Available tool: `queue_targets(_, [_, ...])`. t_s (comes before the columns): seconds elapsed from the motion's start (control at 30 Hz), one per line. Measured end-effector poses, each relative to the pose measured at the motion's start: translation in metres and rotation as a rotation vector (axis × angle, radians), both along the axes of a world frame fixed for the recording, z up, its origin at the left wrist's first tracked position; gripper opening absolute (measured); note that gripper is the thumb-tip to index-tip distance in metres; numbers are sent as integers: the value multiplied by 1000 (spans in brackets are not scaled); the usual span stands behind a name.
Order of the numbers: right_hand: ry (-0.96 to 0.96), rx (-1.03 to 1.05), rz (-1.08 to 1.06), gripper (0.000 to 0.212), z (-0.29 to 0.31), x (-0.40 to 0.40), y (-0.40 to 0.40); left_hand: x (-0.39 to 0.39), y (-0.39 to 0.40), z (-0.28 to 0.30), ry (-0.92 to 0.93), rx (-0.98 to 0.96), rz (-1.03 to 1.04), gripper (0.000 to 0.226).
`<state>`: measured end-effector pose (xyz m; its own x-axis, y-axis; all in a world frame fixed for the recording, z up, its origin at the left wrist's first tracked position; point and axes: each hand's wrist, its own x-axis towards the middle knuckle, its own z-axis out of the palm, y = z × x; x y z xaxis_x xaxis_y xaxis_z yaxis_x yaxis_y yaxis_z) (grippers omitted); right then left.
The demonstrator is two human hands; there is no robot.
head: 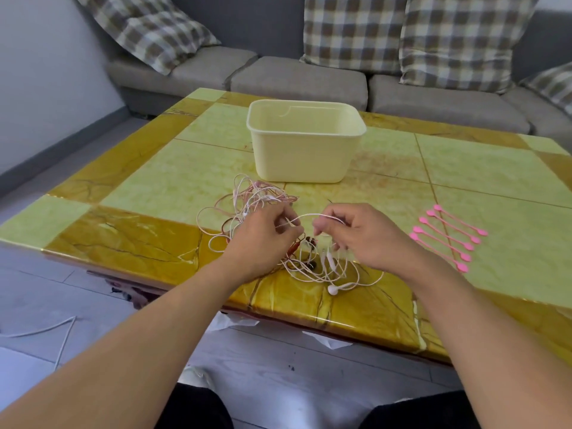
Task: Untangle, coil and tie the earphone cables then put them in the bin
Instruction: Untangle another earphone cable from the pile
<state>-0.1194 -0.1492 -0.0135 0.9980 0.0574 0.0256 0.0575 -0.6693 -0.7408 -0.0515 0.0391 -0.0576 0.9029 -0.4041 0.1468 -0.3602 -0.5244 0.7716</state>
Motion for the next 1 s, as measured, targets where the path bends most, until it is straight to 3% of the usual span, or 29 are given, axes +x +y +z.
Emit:
queue_targets(0.2, [-362,225,-165,29,8,1,-7,15,17,-3,-189,102,176,20])
queue_targets(0.3, [-339,378,-124,31,6,2,-6,18,20,-6,-203,206,212,19])
queue_targets(0.43, [-230,861,-61,35,13,2,0,22,22,-10,-201,301,233,29])
queue_targets(0.5, [-163,961,-99,36,15,1,4,25,21,-11,-213,348,244,34])
queue_targets(0.57, [-116,837,-156,37,10,4,6,26,19,-11,-204,372,252,41])
queue_targets(0.67, [-40,432,-221,32,-1,10,7,26,19,-11,-222,381,273,44])
queue_targets(0.8, [43,-58,-152,26,-9,13,17,27,19,-10,-302,382,277,34])
queue_targets(0.9, [58,-329,-162,14,-13,17,26,23,16,-9,-344,336,266,28])
queue_targets(1.0, [44,-475,-221,15,-12,21,30,25,17,-10,-325,320,235,26])
